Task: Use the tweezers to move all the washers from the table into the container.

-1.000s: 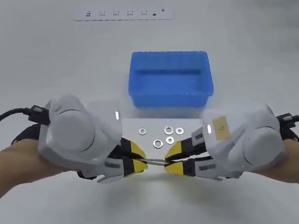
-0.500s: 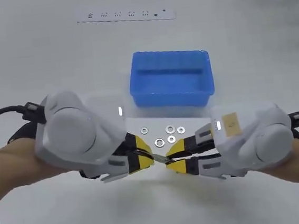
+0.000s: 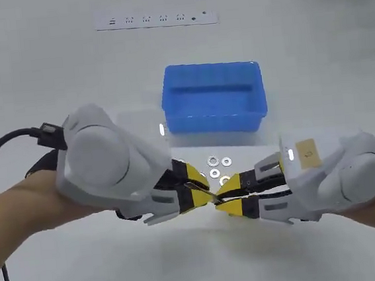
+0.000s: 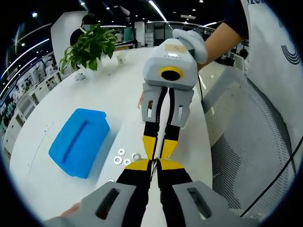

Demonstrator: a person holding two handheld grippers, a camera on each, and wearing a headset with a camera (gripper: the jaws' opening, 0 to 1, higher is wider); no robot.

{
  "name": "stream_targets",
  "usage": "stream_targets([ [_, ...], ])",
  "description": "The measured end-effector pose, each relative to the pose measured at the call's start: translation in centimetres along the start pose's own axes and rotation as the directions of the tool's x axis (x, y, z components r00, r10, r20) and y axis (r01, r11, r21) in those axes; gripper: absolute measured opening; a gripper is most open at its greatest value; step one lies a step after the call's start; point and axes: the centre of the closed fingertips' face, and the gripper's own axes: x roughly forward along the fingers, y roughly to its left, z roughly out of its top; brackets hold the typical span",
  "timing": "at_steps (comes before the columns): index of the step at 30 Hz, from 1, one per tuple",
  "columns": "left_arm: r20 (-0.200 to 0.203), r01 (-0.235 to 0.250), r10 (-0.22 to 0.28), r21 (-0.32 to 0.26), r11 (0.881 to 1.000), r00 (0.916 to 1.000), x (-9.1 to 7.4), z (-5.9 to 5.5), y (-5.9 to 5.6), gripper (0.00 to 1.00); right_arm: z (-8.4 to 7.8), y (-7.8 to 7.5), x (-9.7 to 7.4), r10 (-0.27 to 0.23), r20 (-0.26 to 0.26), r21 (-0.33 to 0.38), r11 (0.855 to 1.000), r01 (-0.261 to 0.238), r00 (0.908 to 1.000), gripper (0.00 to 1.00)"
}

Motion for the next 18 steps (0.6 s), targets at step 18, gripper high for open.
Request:
stream_targets([
  [18,0.172,0.028,-0.01,-0.105,0.994,0.9851,-1.4,1.3,-0.4,0.07,0.9,0.3,-0.6,-0.009,0.108,0.111,0.994,-0.003,0.9942,0.07],
])
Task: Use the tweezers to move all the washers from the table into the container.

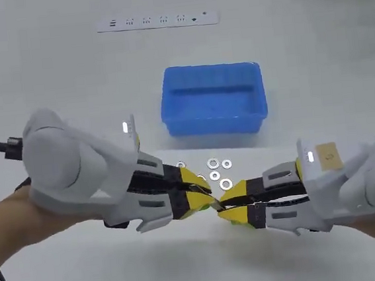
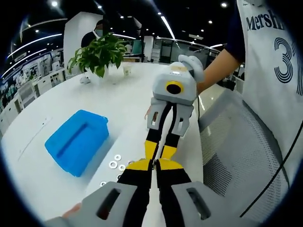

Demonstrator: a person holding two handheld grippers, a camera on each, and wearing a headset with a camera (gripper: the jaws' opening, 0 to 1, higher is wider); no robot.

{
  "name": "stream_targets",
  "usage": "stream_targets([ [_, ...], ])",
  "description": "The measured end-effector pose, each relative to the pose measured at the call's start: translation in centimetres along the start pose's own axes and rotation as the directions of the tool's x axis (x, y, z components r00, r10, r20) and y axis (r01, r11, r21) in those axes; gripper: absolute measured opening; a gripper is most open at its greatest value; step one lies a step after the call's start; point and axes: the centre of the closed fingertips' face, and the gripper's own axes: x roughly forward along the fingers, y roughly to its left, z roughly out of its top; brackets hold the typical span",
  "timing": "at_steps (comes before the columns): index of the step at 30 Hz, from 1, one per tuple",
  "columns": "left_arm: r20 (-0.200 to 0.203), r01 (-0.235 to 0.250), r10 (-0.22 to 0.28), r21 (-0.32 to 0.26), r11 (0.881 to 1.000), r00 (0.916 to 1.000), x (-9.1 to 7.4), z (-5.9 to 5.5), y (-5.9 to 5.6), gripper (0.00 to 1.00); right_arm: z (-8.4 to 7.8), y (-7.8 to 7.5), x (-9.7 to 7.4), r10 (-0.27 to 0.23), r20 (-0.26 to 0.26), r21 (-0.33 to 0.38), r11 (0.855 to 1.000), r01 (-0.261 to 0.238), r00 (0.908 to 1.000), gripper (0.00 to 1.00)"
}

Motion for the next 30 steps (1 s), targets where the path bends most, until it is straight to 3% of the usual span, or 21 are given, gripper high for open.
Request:
stream_targets([
  [5,0.047,-0.022,0.02,0.057,0.998,0.9987,-0.2,1.2,-0.1,0.07,1.2,-0.4,0.6,-0.003,0.01,-0.033,0.999,0.003,0.9999,0.07],
  [12,0.021,-0.018,0.017,0.082,0.996,0.9996,0.4,0.2,-0.8,0.06,0.0,0.2,1.1,0.014,-0.051,-0.086,0.996,-0.018,0.9986,0.07],
  [18,0.048,-0.014,0.01,0.087,0.996,0.9988,1.1,0.6,-1.3,0.06,-0.3,0.4,0.8,0.009,-0.059,-0.082,0.997,-0.014,0.9982,0.08],
  [25,0.052,-0.008,0.003,0.091,0.996,0.9986,1.4,0.9,-1.2,0.07,0.0,0.4,0.9,0.029,-0.066,-0.073,0.997,-0.034,0.9974,0.13],
  [30,0.045,-0.003,-0.001,0.093,0.996,0.999,1.3,0.9,-1.0,0.06,0.1,0.4,1.4,0.042,-0.092,-0.136,0.989,-0.054,0.9949,0.1],
])
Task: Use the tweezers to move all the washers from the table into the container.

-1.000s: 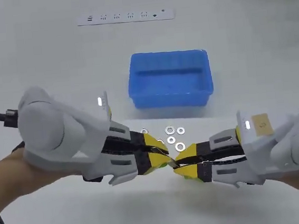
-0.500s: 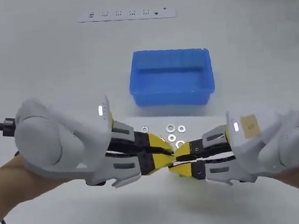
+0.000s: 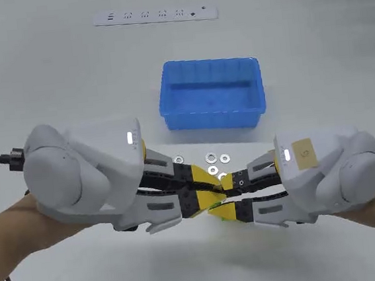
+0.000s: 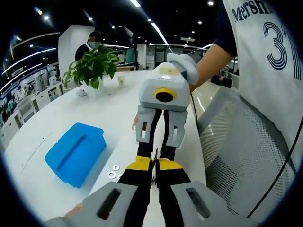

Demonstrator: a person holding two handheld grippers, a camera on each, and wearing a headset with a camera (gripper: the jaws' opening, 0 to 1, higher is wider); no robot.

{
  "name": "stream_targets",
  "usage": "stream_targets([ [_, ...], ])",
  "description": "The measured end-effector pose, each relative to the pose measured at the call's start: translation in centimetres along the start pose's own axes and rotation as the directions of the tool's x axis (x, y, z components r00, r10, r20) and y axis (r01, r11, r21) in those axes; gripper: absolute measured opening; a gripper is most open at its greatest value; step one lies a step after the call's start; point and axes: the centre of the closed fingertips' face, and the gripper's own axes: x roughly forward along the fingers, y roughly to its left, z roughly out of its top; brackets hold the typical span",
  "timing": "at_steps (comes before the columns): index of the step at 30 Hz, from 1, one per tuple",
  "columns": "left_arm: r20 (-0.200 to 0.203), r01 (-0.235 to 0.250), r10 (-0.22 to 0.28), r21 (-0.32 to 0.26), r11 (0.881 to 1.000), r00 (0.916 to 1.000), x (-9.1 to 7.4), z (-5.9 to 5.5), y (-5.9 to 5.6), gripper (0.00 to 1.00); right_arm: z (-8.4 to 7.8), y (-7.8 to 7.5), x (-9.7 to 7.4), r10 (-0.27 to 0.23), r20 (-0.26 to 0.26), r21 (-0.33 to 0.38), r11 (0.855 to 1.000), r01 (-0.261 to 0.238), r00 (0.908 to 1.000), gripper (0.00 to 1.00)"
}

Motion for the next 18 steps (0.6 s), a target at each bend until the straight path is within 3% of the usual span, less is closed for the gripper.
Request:
stream_targets([
  [6,-0.012,0.001,-0.001,0.004,1.0,0.9999,-0.4,-0.1,0.2,0.06,0.2,-0.1,0.0,0.001,-0.017,-0.028,1.0,-0.001,0.9999,0.1],
  [12,-0.012,-0.012,0.012,0.012,1.0,0.9999,-0.7,0.4,1.0,0.07,0.4,-1.1,-0.5,-0.045,-0.032,-0.068,0.997,0.042,0.9985,0.1],
  [18,-0.017,-0.009,0.01,0.044,0.999,0.9998,0.1,0.9,2.6,0.07,-0.1,-3.0,-1.5,-0.104,-0.041,-0.039,0.994,0.103,0.9937,0.1],
])
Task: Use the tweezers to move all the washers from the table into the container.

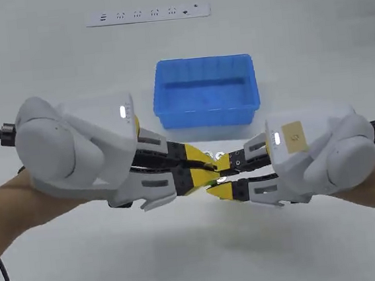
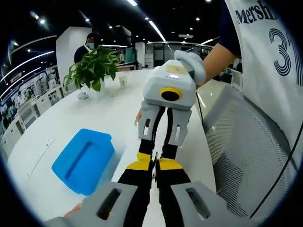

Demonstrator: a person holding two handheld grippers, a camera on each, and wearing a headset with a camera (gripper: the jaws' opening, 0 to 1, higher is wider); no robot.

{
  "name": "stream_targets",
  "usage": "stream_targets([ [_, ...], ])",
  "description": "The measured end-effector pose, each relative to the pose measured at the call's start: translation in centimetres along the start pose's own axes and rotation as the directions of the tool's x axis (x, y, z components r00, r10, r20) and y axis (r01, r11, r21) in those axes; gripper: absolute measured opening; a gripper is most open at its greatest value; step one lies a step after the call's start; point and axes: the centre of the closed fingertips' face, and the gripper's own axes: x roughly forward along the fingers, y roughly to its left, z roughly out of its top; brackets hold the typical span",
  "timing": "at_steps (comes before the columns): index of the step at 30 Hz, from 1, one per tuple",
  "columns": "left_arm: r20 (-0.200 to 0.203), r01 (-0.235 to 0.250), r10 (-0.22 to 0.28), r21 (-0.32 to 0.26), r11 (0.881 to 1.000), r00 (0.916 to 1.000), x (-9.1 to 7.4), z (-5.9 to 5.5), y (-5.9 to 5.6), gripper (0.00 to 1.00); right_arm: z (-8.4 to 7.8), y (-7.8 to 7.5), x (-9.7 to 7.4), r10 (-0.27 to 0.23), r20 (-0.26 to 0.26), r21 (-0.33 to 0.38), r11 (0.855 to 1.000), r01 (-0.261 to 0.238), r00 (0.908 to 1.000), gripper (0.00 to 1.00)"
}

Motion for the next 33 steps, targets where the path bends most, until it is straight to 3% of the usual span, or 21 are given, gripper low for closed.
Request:
stream_targets([
  [4,0.006,0.003,-0.003,-0.004,1.0,1.0,0.5,0.1,0.6,0.07,-0.6,-0.7,-0.3,-0.013,-0.01,0.016,1.0,0.014,0.9999,0.11],
  [15,-0.014,0.017,-0.017,-0.008,1.0,0.9997,0.8,-0.6,0.6,0.07,-1.2,-0.6,0.2,-0.014,-0.016,0.034,0.999,0.014,0.9998,0.11],
  [33,-0.013,0.004,-0.004,0.002,1.0,0.9999,0.8,-0.3,1.0,0.07,-1.5,-1.2,0.2,-0.037,-0.01,0.049,0.998,0.037,0.9993,0.12],
])
